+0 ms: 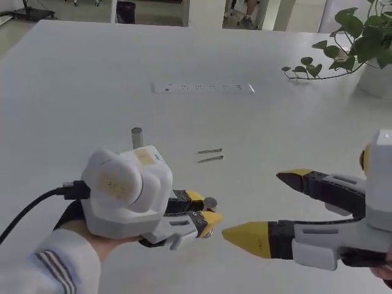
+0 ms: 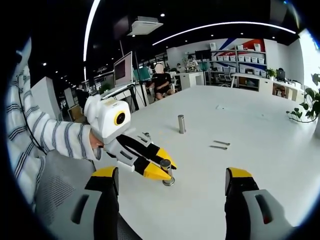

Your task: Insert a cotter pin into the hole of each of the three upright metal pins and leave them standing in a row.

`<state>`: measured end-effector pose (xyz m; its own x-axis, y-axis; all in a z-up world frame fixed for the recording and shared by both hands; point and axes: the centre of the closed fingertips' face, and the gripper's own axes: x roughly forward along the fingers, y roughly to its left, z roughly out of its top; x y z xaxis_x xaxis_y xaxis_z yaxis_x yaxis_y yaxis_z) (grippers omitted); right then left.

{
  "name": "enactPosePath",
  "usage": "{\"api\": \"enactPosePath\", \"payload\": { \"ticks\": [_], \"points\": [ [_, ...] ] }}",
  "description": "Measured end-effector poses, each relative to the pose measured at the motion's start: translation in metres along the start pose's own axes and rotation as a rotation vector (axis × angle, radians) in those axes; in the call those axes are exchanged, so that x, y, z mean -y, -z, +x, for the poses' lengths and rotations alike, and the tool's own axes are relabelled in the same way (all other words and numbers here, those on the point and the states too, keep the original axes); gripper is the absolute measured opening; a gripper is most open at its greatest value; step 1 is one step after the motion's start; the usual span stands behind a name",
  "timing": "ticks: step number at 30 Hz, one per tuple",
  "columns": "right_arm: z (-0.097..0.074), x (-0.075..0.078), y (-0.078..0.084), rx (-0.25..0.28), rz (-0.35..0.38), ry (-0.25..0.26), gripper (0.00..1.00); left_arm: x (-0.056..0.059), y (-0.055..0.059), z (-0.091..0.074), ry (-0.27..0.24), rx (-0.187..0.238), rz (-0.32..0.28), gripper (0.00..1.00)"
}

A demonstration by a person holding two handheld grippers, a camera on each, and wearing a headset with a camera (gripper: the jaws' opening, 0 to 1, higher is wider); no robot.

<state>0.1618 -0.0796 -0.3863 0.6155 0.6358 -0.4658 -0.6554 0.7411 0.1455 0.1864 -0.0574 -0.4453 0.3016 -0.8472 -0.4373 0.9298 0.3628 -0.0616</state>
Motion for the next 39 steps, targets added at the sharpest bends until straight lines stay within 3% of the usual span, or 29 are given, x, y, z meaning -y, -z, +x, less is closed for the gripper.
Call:
{"api": "enactPosePath", "payload": {
  "ticks": [7, 16, 21, 23, 27, 34, 37, 39],
  "points": [
    [0.001, -0.002, 0.002, -0.008, 0.001, -0.002, 0.86, 0.001, 0.005, 0.004, 0.006, -0.014, 0.031, 0.09],
    [0.002, -0.003, 0.007, -0.022, 0.01, -0.005, 0.85, -0.002, 0.007, 0.006, -0.025, -0.008, -0.022, 0.09],
    [0.003, -0.003, 0.008, -0.024, 0.009, -0.008, 0.84, 0.0, 0.008, 0.004, -0.021, -0.004, -0.005, 0.1],
    [0.003, -0.003, 0.008, -0.024, 0.012, -0.007, 0.84, -0.001, 0.008, 0.004, -0.016, -0.003, -0.042, 0.1],
    [0.005, -0.003, 0.009, -0.028, 0.01, -0.009, 0.84, 0.0, 0.009, 0.004, -0.022, 0.0, -0.007, 0.1],
    [0.005, -0.005, 0.009, -0.027, 0.006, -0.014, 0.84, -0.002, 0.009, 0.002, -0.03, -0.001, -0.028, 0.11],
    [0.004, -0.004, 0.008, -0.023, 0.007, -0.01, 0.84, -0.003, 0.005, -0.002, -0.02, 0.004, -0.041, 0.15],
    [0.003, -0.004, 0.007, -0.02, 0.006, -0.007, 0.84, -0.001, -0.001, -0.007, -0.008, 0.02, -0.033, 0.24]
  ]
}}
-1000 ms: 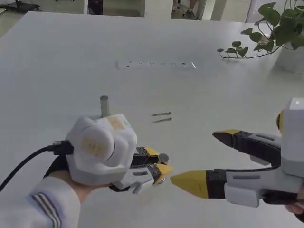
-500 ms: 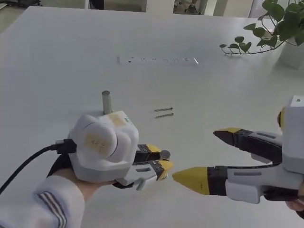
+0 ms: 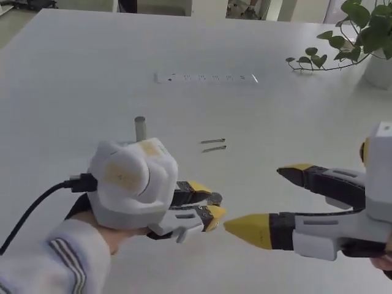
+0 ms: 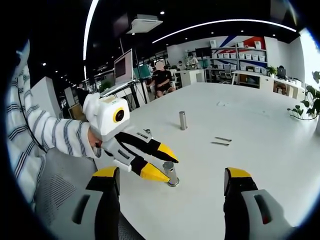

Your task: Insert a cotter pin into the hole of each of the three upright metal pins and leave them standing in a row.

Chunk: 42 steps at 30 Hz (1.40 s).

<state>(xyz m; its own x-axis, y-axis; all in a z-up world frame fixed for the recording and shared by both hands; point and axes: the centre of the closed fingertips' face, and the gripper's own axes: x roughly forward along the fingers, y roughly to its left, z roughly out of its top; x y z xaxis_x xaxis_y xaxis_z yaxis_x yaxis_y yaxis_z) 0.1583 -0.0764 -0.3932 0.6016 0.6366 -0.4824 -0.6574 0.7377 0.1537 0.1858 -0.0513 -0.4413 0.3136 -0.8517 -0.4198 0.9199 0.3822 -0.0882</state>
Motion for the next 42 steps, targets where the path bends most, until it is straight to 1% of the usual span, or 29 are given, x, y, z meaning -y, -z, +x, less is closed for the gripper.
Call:
{"api": "enactPosePath", "payload": {
  "ticks": [1, 2, 3, 5, 8, 10, 11, 14, 16, 19, 22, 25, 28, 31, 34, 35, 38, 39, 41, 42],
  "points": [
    [-0.001, 0.0, 0.0, 0.001, -0.001, 0.001, 0.84, 0.002, -0.004, -0.005, 0.011, 0.014, 0.011, 0.3],
    [-0.001, 0.001, -0.001, 0.002, -0.002, 0.002, 0.84, 0.003, -0.007, -0.008, 0.019, 0.022, 0.011, 0.38],
    [-0.002, 0.001, -0.001, 0.002, -0.002, 0.003, 0.84, 0.005, -0.011, -0.014, 0.032, 0.036, 0.014, 0.45],
    [-0.002, 0.003, 0.0, 0.001, -0.001, 0.006, 0.84, 0.006, -0.018, -0.022, 0.036, 0.057, 0.01, 0.55],
    [-0.003, 0.006, 0.001, -0.006, 0.001, 0.011, 0.84, 0.01, -0.025, -0.037, 0.064, 0.068, -0.002, 0.62],
    [-0.004, 0.007, 0.001, -0.006, 0.001, 0.013, 0.84, 0.013, -0.026, -0.045, 0.08, 0.069, -0.006, 0.67],
    [-0.004, 0.008, 0.0, -0.007, 0.0, 0.014, 0.84, 0.017, -0.025, -0.05, 0.104, 0.07, -0.013, 0.7],
    [-0.006, 0.01, -0.001, -0.006, -0.003, 0.018, 0.84, 0.018, -0.024, -0.062, 0.102, 0.079, -0.018, 0.78],
    [-0.006, 0.013, -0.002, -0.009, -0.006, 0.021, 0.84, 0.017, -0.022, -0.07, 0.094, 0.074, -0.023, 0.82],
    [-0.008, 0.017, -0.004, -0.01, -0.01, 0.026, 0.84, 0.013, -0.015, -0.08, 0.068, 0.052, -0.047, 0.85],
    [-0.009, 0.021, -0.006, -0.013, -0.017, 0.03, 0.84, 0.01, -0.01, -0.091, 0.042, 0.052, -0.063, 0.89],
    [-0.01, 0.027, -0.008, -0.028, -0.038, 0.033, 0.84, 0.008, -0.006, -0.099, 0.019, 0.049, -0.074, 0.92],
    [-0.009, 0.034, -0.011, -0.039, -0.057, 0.036, 0.84, 0.006, 0.001, -0.108, -0.008, 0.034, -0.072, 0.98],
    [-0.008, 0.04, -0.015, -0.053, -0.081, 0.035, 0.84, 0.007, 0.007, -0.115, -0.017, 0.015, -0.07, 0.99],
    [-0.004, 0.048, -0.021, -0.066, -0.124, 0.031, 0.81, 0.006, 0.013, -0.12, -0.03, 0.004, -0.081, 0.99],
    [-0.004, 0.048, -0.021, -0.069, -0.129, 0.027, 0.8, 0.006, 0.015, -0.122, -0.036, 0.002, -0.089, 0.99],
    [0.002, 0.051, -0.022, -0.114, -0.16, -0.002, 0.77, 0.006, 0.02, -0.126, -0.048, -0.008, -0.095, 0.99],
    [0.003, 0.051, -0.022, -0.127, -0.168, -0.012, 0.76, 0.004, 0.022, -0.128, -0.059, -0.014, -0.097, 0.99],
    [0.007, 0.047, -0.023, -0.153, -0.212, -0.07, 0.7, 0.003, 0.026, -0.129, -0.064, -0.028, -0.1, 0.99],
    [0.009, 0.049, -0.025, -0.162, -0.218, -0.074, 0.67, 0.0, 0.029, -0.131, -0.082, -0.045, -0.113, 0.99]
  ]
}}
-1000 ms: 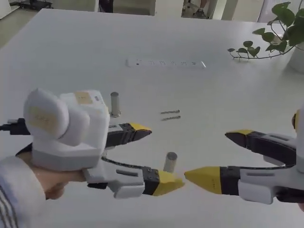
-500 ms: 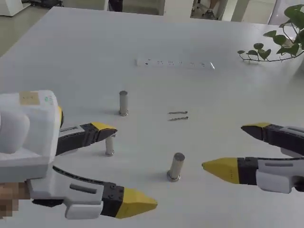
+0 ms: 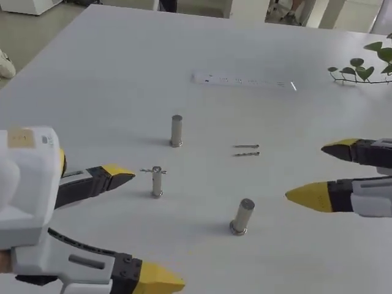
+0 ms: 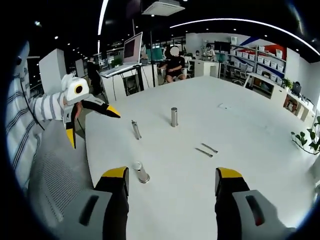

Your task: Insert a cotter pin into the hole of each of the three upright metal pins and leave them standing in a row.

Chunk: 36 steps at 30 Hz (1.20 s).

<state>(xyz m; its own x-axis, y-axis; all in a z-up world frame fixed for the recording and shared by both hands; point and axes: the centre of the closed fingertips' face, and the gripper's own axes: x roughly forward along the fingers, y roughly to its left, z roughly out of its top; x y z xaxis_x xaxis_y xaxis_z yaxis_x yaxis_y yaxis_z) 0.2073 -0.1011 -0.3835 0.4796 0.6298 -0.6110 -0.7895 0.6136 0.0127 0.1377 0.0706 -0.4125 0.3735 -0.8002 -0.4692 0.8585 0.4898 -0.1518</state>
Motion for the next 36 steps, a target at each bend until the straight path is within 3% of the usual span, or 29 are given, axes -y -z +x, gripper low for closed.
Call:
{"api": "enactPosePath", "payload": {
  "ticks": [2, 6, 8, 10, 11, 16, 21, 28, 31, 36],
  "points": [
    [0.004, 0.005, -0.005, -0.008, -0.016, 0.001, 0.65, -0.008, 0.004, -0.001, -0.035, -0.01, -0.032, 0.99],
    [0.01, 0.016, -0.01, -0.031, -0.024, -0.014, 0.55, -0.01, 0.004, -0.003, -0.042, -0.004, -0.035, 0.99],
    [0.016, 0.02, -0.009, -0.058, -0.033, -0.042, 0.48, -0.011, 0.006, -0.004, -0.043, 0.001, -0.045, 0.99],
    [0.021, 0.027, -0.004, -0.116, -0.088, -0.057, 0.43, -0.014, 0.011, -0.006, -0.054, -0.011, -0.067, 0.99],
    [0.024, 0.029, -0.003, -0.139, -0.127, -0.065, 0.42, -0.015, 0.012, -0.007, -0.057, -0.013, -0.067, 0.99],
    [0.036, 0.045, -0.004, -0.183, -0.173, -0.097, 0.39, -0.017, 0.013, -0.012, -0.074, -0.018, -0.074, 0.99],
    [0.047, 0.052, -0.004, -0.24, -0.246, -0.108, 0.33, -0.02, 0.012, -0.014, -0.105, -0.019, -0.046, 0.99],
    [0.067, 0.06, -0.001, -0.305, -0.311, -0.141, 0.25, -0.017, 0.015, -0.013, -0.101, -0.033, -0.047, 0.99],
    [0.076, 0.063, 0.001, -0.345, -0.351, -0.161, 0.22, -0.018, 0.014, -0.014, -0.112, -0.028, -0.044, 0.97],
    [0.089, 0.063, 0.005, -0.392, -0.401, -0.202, 0.11, -0.022, 0.004, -0.018, -0.135, 0.019, -0.058, 0.95]
  ]
}}
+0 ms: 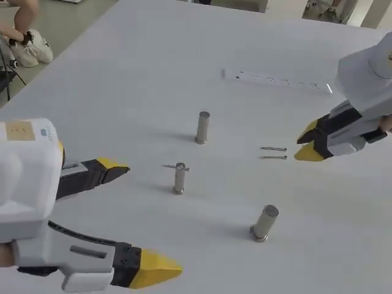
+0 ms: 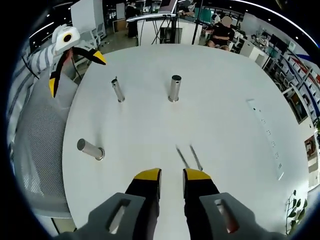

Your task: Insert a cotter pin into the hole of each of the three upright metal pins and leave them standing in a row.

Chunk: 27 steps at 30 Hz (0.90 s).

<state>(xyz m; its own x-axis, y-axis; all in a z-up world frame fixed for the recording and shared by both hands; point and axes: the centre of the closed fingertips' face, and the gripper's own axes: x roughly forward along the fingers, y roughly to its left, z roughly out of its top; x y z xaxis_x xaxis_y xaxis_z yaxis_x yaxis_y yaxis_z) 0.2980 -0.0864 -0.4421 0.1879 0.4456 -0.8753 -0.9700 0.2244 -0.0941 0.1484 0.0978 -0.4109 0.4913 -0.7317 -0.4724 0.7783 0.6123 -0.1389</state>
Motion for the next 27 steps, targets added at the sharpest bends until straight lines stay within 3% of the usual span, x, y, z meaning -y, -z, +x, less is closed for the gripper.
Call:
{"api": "enactPosePath", "payload": {
  "ticks": [2, 9, 14, 17, 20, 22, 23, 25, 27],
  "points": [
    [0.006, 0.003, 0.0, -0.024, -0.033, -0.006, 0.08, 0.0, -0.001, 0.0, 0.0, 0.003, 0.0, 0.95],
    [0.028, 0.014, 0.007, -0.122, -0.144, -0.028, 0.13, 0.003, 0.001, -0.001, 0.004, -0.007, -0.002, 0.95],
    [0.042, 0.017, 0.012, -0.158, -0.159, -0.053, 0.12, 0.007, -0.002, 0.0, 0.023, 0.011, -0.019, 0.94],
    [0.048, 0.022, 0.02, -0.207, -0.182, -0.05, 0.12, 0.009, -0.003, 0.001, 0.026, 0.016, -0.019, 0.94],
    [0.052, 0.028, 0.025, -0.237, -0.171, -0.035, 0.12, 0.007, -0.014, 0.003, 0.015, 0.092, -0.085, 0.94],
    [0.055, 0.032, 0.026, -0.245, -0.157, -0.031, 0.09, 0.007, -0.013, 0.002, 0.017, 0.087, -0.085, 0.94],
    [0.054, 0.028, 0.023, -0.229, -0.144, -0.057, 0.08, 0.007, -0.012, 0.003, 0.016, 0.083, -0.08, 0.94],
    [0.055, 0.033, 0.019, -0.213, -0.135, -0.035, 0.08, 0.007, -0.007, 0.004, 0.011, 0.056, -0.06, 0.94],
    [0.055, 0.031, 0.02, -0.225, -0.118, -0.061, 0.08, 0.007, -0.004, 0.004, 0.011, 0.046, -0.059, 0.94]
  ]
}}
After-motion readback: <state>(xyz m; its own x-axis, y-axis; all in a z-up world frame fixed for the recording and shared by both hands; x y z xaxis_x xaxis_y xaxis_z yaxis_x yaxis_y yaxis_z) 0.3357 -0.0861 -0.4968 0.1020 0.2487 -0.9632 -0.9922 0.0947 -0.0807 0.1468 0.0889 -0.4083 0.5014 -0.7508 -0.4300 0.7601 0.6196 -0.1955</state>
